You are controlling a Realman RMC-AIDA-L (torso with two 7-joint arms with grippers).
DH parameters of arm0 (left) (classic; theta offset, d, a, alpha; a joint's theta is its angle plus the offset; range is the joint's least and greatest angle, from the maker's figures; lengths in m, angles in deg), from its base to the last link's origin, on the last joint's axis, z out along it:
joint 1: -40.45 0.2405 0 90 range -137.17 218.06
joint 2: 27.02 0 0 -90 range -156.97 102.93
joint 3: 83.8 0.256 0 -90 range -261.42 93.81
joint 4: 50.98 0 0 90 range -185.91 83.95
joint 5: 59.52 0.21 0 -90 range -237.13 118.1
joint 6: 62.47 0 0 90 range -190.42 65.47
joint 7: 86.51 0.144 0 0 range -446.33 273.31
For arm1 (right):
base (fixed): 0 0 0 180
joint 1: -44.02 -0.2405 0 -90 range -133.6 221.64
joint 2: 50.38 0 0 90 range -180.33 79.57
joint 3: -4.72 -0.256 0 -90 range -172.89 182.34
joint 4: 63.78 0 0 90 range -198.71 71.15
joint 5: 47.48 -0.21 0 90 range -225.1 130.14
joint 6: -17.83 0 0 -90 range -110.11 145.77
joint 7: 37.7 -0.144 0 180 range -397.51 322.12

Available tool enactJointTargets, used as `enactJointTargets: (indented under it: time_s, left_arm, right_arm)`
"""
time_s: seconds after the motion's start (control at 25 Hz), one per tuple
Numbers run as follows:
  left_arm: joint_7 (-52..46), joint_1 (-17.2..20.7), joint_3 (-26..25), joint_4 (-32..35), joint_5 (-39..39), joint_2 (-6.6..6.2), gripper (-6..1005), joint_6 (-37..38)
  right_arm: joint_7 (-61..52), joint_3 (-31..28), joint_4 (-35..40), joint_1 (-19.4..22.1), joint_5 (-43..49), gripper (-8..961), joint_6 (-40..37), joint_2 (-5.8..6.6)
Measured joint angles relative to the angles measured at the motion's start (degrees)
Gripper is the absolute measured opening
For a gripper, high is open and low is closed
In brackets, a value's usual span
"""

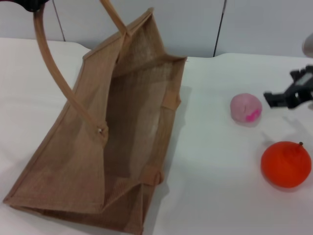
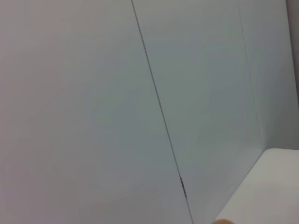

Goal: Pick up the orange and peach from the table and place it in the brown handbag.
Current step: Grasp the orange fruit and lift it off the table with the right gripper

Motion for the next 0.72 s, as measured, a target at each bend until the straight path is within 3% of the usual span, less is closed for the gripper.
enactJointTargets:
  time_s: [0.32, 0.72]
  left_arm:
    - [0.1, 0.1, 0.0, 0.1, 0.1, -0.68, 125, -0.1]
    - [0.0, -0.1, 0.0, 0.1, 0.1, -2.12, 129, -0.1]
  right_arm:
    - [-2.9, 2.9, 4.9, -2.7, 8.2, 815, 18.8, 0.21]
    - [-4.5, 7.6, 4.4, -4.8, 11.0, 816, 24.2, 0.2]
